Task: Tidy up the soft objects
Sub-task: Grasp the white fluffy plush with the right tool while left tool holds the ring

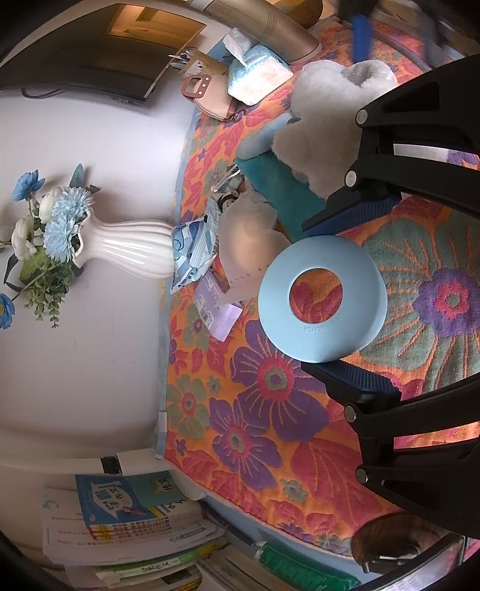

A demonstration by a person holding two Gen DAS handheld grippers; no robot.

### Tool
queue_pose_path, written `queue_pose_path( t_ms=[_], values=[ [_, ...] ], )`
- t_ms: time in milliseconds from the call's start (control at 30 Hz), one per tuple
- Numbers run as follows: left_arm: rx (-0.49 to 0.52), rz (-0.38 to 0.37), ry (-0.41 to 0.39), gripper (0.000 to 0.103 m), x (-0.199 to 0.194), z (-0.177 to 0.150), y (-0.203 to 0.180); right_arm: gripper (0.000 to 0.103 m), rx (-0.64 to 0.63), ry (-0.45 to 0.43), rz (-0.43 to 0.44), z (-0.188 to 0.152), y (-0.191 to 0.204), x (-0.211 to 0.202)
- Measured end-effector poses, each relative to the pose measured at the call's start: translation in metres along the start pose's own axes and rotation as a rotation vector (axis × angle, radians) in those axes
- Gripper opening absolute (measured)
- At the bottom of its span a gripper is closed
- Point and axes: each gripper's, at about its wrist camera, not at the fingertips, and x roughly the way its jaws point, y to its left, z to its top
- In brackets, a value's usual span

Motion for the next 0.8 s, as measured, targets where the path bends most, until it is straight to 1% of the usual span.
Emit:
queue_pose_path(
  t_ms=[100, 167, 200, 267, 300, 333, 367, 400, 433, 467, 500, 533, 567, 633, 667, 700, 733, 800],
  values=[
    [0.000, 0.000, 0.002, 0.064, 0.000, 0.000, 0.000, 0.074, -0.005, 0.073, 0.051, -0.007, 0.004, 0.018],
    [-0.001, 0.000, 0.001, 0.064, 0.000, 0.000, -0.001, 0.074, -0.020, 0.102, 0.047, -0.003, 0.007, 0.030],
    [-0.002, 0.001, 0.001, 0.064, 0.000, 0.000, 0.000, 0.074, -0.028, 0.107, 0.031, 0.001, 0.007, 0.035],
    [-0.006, 0.001, -0.001, 0.064, 0.000, 0.000, 0.000, 0.074, -0.033, 0.084, -0.027, 0.010, 0.004, 0.039],
    [-0.008, 0.000, -0.001, 0.064, 0.000, 0.001, 0.000, 0.074, -0.022, 0.053, -0.060, 0.016, 0.000, 0.038],
    [-0.010, 0.000, -0.001, 0.064, 0.000, 0.000, 0.001, 0.074, 0.012, -0.017, -0.147, 0.024, -0.011, 0.033],
    [-0.014, 0.001, -0.002, 0.064, 0.000, 0.000, 0.002, 0.074, 0.037, -0.066, -0.227, 0.029, -0.020, 0.029],
    [-0.018, 0.001, -0.004, 0.064, 0.000, 0.000, 0.002, 0.074, 0.075, -0.096, -0.312, 0.033, -0.031, 0.026],
    [-0.022, 0.000, -0.006, 0.064, -0.001, 0.000, 0.003, 0.074, 0.134, -0.089, -0.370, 0.036, -0.047, 0.024],
    [-0.027, -0.003, -0.007, 0.064, -0.001, 0.000, 0.004, 0.074, 0.181, -0.082, -0.337, 0.037, -0.058, 0.020],
    [-0.034, -0.008, -0.007, 0.064, -0.001, 0.001, 0.006, 0.074, 0.214, -0.092, -0.243, 0.034, -0.063, 0.013],
    [-0.042, -0.013, -0.005, 0.064, -0.001, 0.001, 0.007, 0.074, 0.216, -0.101, -0.193, 0.031, -0.062, 0.008],
    [-0.051, -0.018, 0.000, 0.064, 0.000, 0.001, 0.009, 0.074, 0.191, -0.111, -0.144, 0.025, -0.053, 0.001],
    [-0.072, -0.032, 0.006, 0.064, 0.001, 0.002, 0.012, 0.074, 0.098, -0.123, -0.121, 0.016, -0.027, -0.008],
    [-0.083, -0.041, 0.005, 0.064, 0.000, 0.002, 0.014, 0.074, 0.036, -0.115, -0.103, 0.010, -0.010, -0.009],
    [-0.096, -0.049, 0.004, 0.064, 0.000, 0.002, 0.016, 0.074, -0.001, -0.099, -0.086, 0.008, 0.001, -0.008],
    [-0.105, -0.053, 0.005, 0.064, 0.000, 0.002, 0.018, 0.074, -0.041, -0.064, -0.072, 0.006, 0.014, -0.002],
    [-0.119, -0.055, 0.006, 0.064, 0.000, 0.002, 0.020, 0.074, -0.066, -0.021, -0.073, 0.005, 0.027, 0.010]
  ],
)
